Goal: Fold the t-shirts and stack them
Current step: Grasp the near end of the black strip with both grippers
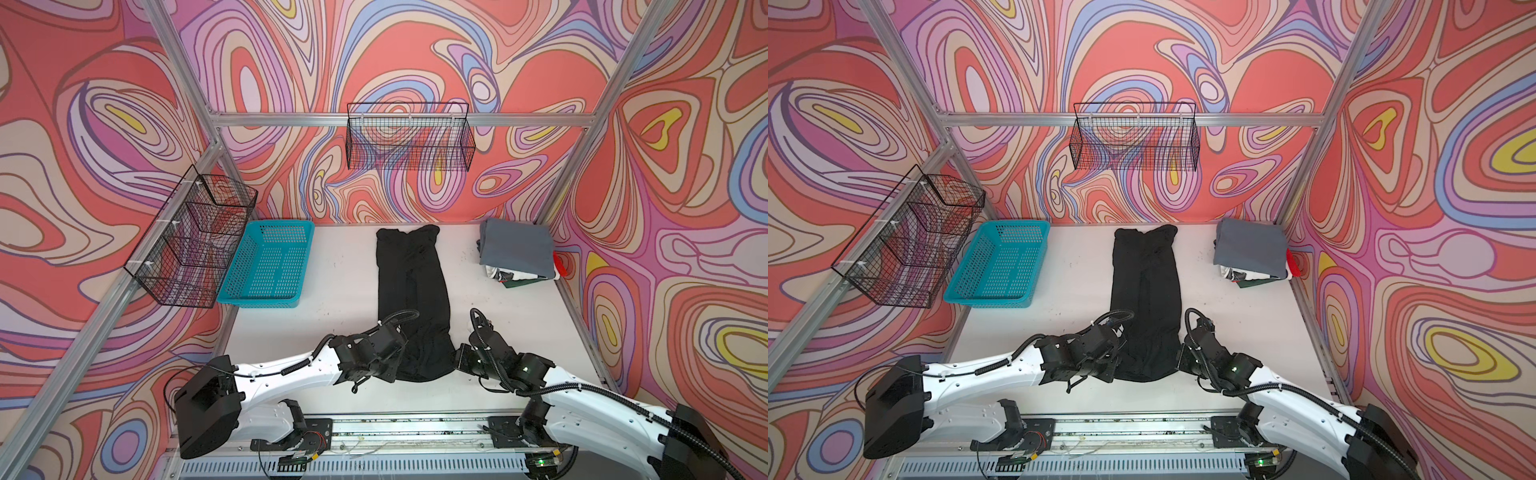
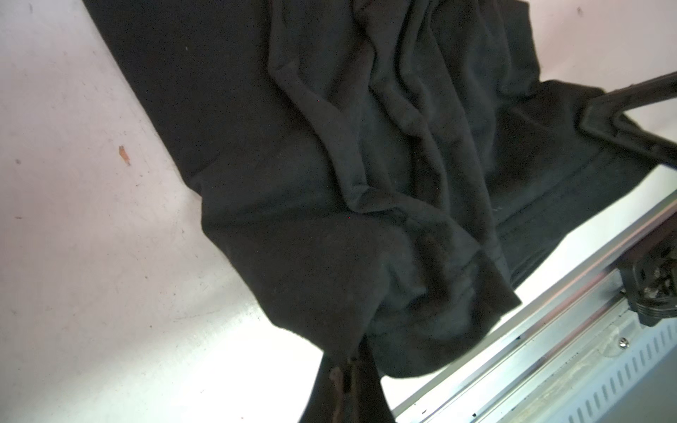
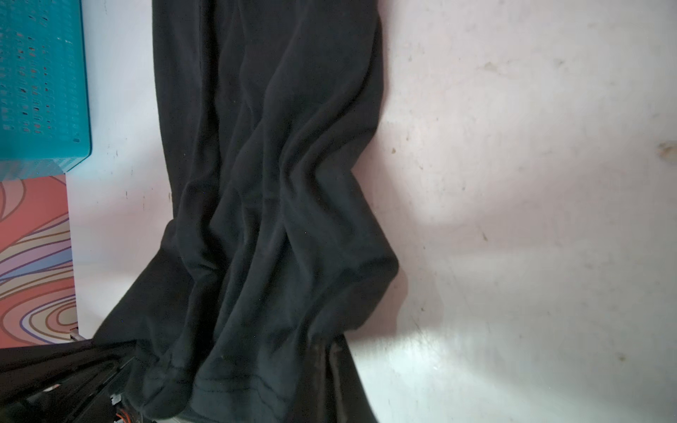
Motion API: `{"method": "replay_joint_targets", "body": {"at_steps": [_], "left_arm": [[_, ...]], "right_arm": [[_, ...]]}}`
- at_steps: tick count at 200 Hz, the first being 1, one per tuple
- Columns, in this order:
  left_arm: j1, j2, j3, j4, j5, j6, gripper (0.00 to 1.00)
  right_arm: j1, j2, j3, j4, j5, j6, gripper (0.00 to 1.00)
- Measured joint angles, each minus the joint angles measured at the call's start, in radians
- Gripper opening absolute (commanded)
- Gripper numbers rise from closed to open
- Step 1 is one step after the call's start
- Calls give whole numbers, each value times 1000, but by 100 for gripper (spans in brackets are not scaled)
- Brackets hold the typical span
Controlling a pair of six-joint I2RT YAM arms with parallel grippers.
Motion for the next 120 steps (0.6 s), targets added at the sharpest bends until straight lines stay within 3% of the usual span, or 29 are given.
{"method": "replay_joint_targets", "body": {"at_steps": [120], "left_arm": [[97, -18, 36, 26, -21, 14, 0]], "right_arm": [[0, 121, 194, -19, 39, -33, 0]]}}
